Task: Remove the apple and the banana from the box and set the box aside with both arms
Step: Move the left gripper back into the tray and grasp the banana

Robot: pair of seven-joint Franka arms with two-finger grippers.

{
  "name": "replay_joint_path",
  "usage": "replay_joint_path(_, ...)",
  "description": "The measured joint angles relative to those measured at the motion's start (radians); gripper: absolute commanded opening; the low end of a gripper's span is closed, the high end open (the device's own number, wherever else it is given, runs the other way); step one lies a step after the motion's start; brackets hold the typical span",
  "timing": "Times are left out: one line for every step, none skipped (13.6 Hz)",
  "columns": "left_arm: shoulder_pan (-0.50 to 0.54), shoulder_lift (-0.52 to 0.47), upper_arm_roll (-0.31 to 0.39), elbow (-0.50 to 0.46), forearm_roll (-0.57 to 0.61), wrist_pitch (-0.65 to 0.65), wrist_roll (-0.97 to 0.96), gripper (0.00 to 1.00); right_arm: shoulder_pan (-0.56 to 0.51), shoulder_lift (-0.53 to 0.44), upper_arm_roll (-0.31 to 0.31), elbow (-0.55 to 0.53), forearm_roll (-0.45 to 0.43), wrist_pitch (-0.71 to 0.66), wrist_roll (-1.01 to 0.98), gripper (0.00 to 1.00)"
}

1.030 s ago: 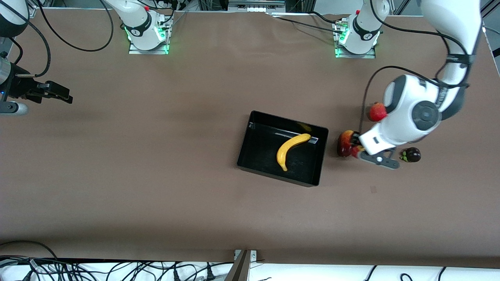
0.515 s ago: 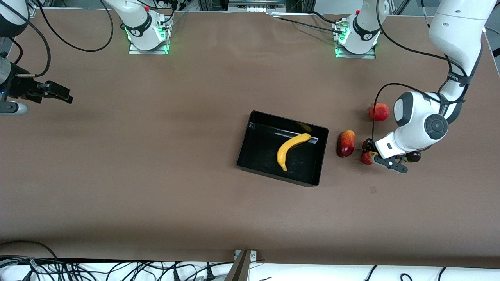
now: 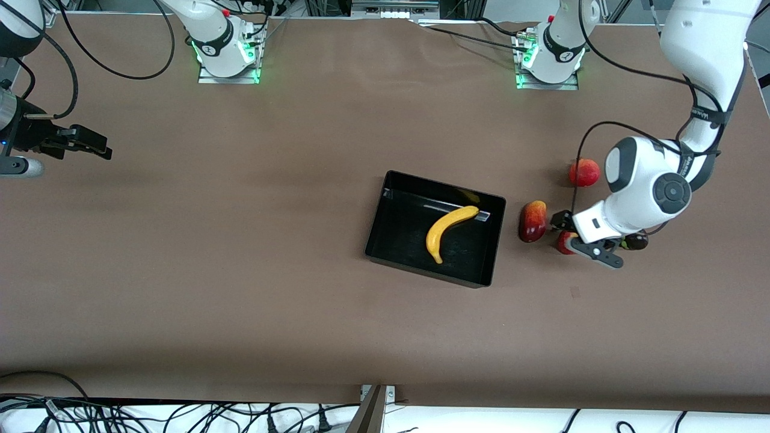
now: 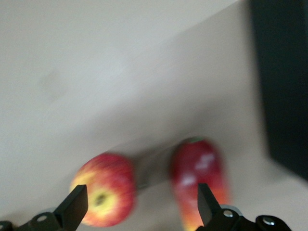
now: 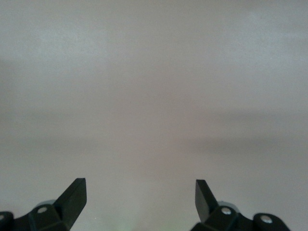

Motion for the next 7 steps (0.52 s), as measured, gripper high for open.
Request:
replay_joint_path(-0.054, -0.029, -0.014, 0.023, -0.002, -0.021, -0.005, 1.0, 0.0, 0.0, 0.0, 0.0, 0.0, 0.0, 0.0, 1.0)
replay_joint_path(-0.122, -0.052, -0.02, 0.044, -0.003, -0.034, -0.015, 1.0, 0.0, 0.0, 0.0, 0.0, 0.0, 0.0, 0.0, 1.0)
replay_joint_path(-0.188, -0.064, -0.023, 0.057, -0.003, -0.039, -0.029, 1.0, 0.0, 0.0, 0.0, 0.0, 0.0, 0.0, 0.0, 1.0)
replay_joint_path(-0.245, -0.064, -0.024, 0.061, -0.003, -0.04, -0.046, 1.0, 0.0, 0.0, 0.0, 0.0, 0.0, 0.0, 0.0, 1.0)
replay_joint_path(-0.292, -0.053, -0.024, 0.06, -0.003, -0.033, -0.054, 1.0, 0.0, 0.0, 0.0, 0.0, 0.0, 0.0, 0.0, 1.0)
replay_joint_path(-0.328, -0.033, -0.024, 0.059, -0.003, -0.013, -0.054, 1.0, 0.0, 0.0, 0.0, 0.0, 0.0, 0.0, 0.0, 1.0)
replay_joint_path(-0.355, -0.008, -0.024, 0.059, -0.003, 0.014, -0.054, 1.0, 0.0, 0.0, 0.0, 0.0, 0.0, 0.0, 0.0, 1.0)
